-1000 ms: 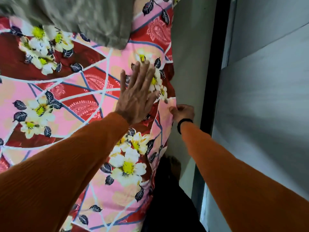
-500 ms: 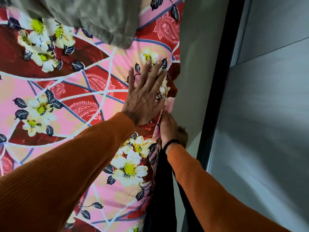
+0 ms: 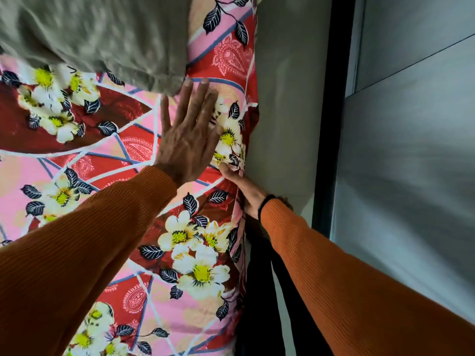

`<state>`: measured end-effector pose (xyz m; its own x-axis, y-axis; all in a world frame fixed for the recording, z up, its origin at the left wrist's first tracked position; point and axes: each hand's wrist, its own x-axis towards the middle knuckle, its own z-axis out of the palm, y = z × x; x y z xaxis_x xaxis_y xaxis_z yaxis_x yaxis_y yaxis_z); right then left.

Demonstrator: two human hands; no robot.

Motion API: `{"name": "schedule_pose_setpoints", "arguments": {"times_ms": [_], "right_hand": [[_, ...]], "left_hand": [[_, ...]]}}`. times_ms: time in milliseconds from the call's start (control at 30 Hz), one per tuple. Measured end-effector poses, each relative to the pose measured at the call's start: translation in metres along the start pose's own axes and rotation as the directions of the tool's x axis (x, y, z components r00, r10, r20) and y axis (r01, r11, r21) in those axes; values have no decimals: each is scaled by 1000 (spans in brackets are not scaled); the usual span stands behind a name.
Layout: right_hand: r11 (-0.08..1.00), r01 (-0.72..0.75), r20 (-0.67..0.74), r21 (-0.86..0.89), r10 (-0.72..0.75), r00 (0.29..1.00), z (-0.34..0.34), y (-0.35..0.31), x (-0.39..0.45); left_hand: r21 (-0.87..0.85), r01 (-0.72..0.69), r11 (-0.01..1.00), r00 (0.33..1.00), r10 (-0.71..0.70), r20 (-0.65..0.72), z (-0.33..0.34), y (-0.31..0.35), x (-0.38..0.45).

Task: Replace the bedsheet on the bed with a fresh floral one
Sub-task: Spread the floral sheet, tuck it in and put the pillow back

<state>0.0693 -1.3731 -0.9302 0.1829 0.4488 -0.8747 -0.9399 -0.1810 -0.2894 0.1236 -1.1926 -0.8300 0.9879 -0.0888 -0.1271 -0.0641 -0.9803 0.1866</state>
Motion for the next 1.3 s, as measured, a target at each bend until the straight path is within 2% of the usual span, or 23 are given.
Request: {"name": "schedule_pose_setpoints", "arguments": {"times_ms": [100, 167, 233, 300, 333, 367, 433, 467, 500, 533, 600, 633, 667, 733, 800, 867, 933, 1000, 1067, 1100, 1167, 1233, 1300], "right_hand": [[999, 8, -103, -50, -13, 995, 5, -6, -4], [967, 43, -160, -251, -86, 983, 16, -28, -35], [825, 9, -150, -565, -113, 982, 18, -42, -60], [648, -50, -184, -760, -140, 973, 8, -60, -78], [647, -42, -212, -762, -187, 959, 0, -70, -80], [711, -12, -256, -703, -237, 937, -8, -85, -79], [932, 110, -389, -346, -250, 887, -29, -117, -59], [973, 167, -431, -157, -220, 875, -38, -134, -46], [977, 206, -425, -58, -210, 881, -45, -149, -31], [976, 210, -397, -55, -214, 892, -48, -161, -14], [963, 208, -374, -174, -260, 890, -47, -176, 9], [954, 187, -406, -235, -271, 873, -47, -181, 15], [942, 170, -463, -290, -294, 836, -50, -185, 17], [905, 79, -606, -419, -343, 718, -66, -188, 16], [889, 9, -695, -458, -364, 621, -79, -185, 16], [870, -47, -690, -491, -355, 631, -74, -188, 19], [887, -45, -695, -460, -329, 639, -60, -193, 23], [939, 38, -745, -342, -296, 598, -51, -201, 20], [938, 118, -758, -326, -334, 561, -45, -204, 11], [933, 165, -722, -318, -352, 596, -40, -202, 7], [943, 281, -562, -181, -333, 757, -24, -199, -2], [956, 282, -388, -78, -289, 875, -12, -198, -5], [971, 238, -265, -37, -239, 934, -10, -196, 2]], "left_hand": [[-7, 16, 1000, 1000, -16, 3, 9, 0, 1], [-8, 41, 999, 999, -41, 17, 6, 2, 3], [-30, 63, 998, 997, -62, 45, 0, 4, 3], [-28, 71, 997, 996, -69, 61, -8, 3, 6], [-28, 72, 997, 996, -70, 62, -12, 2, 8], [-35, 75, 997, 996, -73, 54, -15, 0, 12], [-49, 88, 995, 996, -87, 25, -18, -1, 23], [-55, 92, 994, 996, -92, 14, -19, -2, 30], [-61, 89, 994, 996, -89, 6, -19, -2, 37], [-65, 85, 994, 996, -85, 0, -19, -3, 44], [-56, 91, 994, 996, -92, -17, -19, -3, 56], [-46, 106, 993, 994, -107, -19, -21, -1, 62], [-37, 120, 992, 992, -121, -20, -23, 2, 68], [-4, 123, 992, 992, -124, -20, -26, 11, 79], [20, 92, 996, 996, -92, 12, -27, 16, 87], [41, 48, 998, 997, -50, 55, -25, 18, 94], [56, 39, 998, 995, -44, 94, -21, 19, 102], [65, 63, 996, 991, -70, 116, -17, 19, 109], [63, 81, 995, 990, -88, 112, -17, 21, 116], [58, 85, 995, 990, -91, 103, -18, 22, 119], [33, 81, 996, 993, -84, 87, -22, 23, 126], [13, 79, 997, 994, -80, 79, -24, 23, 132], [20, 80, 997, 995, -81, 61, -27, 20, 139]]}}
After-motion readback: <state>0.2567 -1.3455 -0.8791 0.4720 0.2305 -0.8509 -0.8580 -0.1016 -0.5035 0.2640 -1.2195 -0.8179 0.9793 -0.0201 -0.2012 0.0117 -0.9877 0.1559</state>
